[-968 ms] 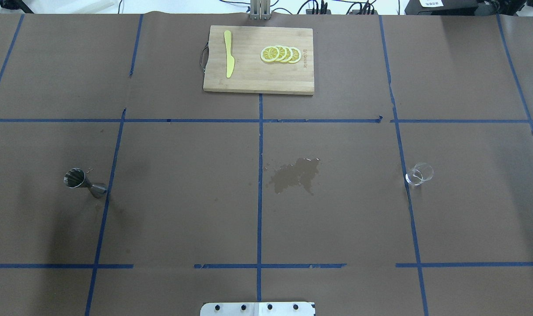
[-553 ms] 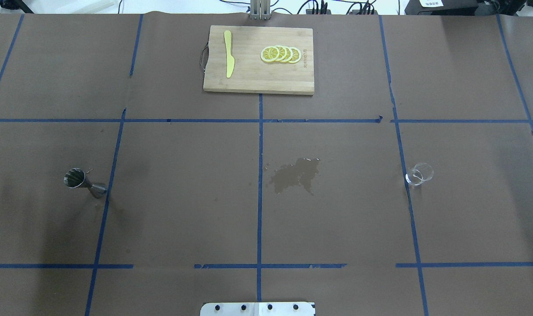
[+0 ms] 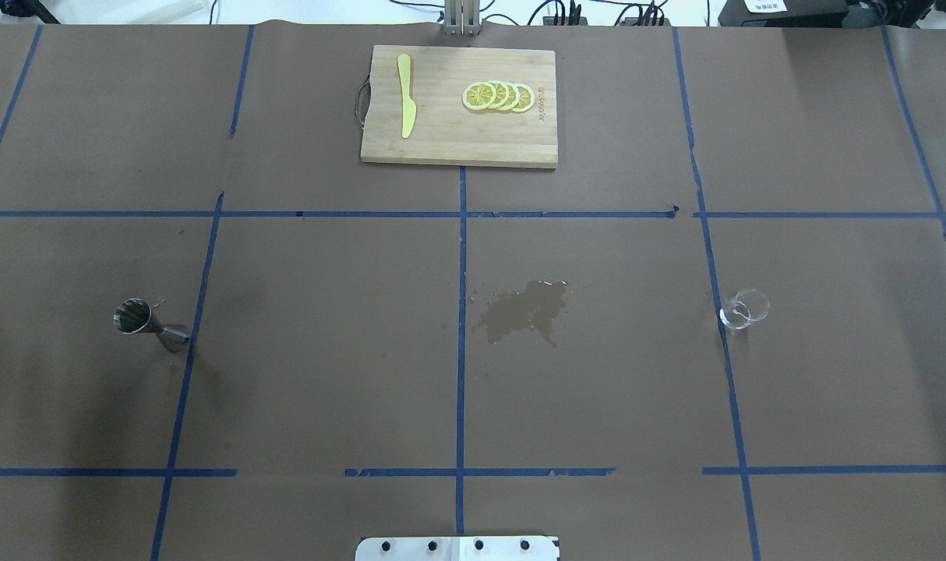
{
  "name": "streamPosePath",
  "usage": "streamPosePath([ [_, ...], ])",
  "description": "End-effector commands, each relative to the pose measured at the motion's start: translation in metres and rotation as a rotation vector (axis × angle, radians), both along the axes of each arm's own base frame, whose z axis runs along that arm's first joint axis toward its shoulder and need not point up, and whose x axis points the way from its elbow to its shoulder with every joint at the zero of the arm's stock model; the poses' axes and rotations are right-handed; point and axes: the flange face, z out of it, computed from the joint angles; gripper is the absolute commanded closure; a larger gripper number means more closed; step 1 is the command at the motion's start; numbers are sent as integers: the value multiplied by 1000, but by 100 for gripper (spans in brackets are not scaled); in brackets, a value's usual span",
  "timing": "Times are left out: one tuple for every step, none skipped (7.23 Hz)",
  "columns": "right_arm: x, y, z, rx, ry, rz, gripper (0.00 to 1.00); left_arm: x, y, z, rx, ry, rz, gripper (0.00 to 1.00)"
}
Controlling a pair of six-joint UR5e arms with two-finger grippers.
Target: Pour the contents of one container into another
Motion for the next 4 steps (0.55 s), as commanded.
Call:
streamPosePath([
  [0,1,4,-8,-3,1,0,-3,5,12,-36,11,-3,0],
  [0,1,5,-10,-3,2,0,-14,6,18,-48,10,-31,0],
  [0,1,4,-9,-1,2,0,-17,6,21,-53,7,-38,0],
  [0,1,4,-9,-1,2,0,-19,7,25,-60,8,-41,0],
])
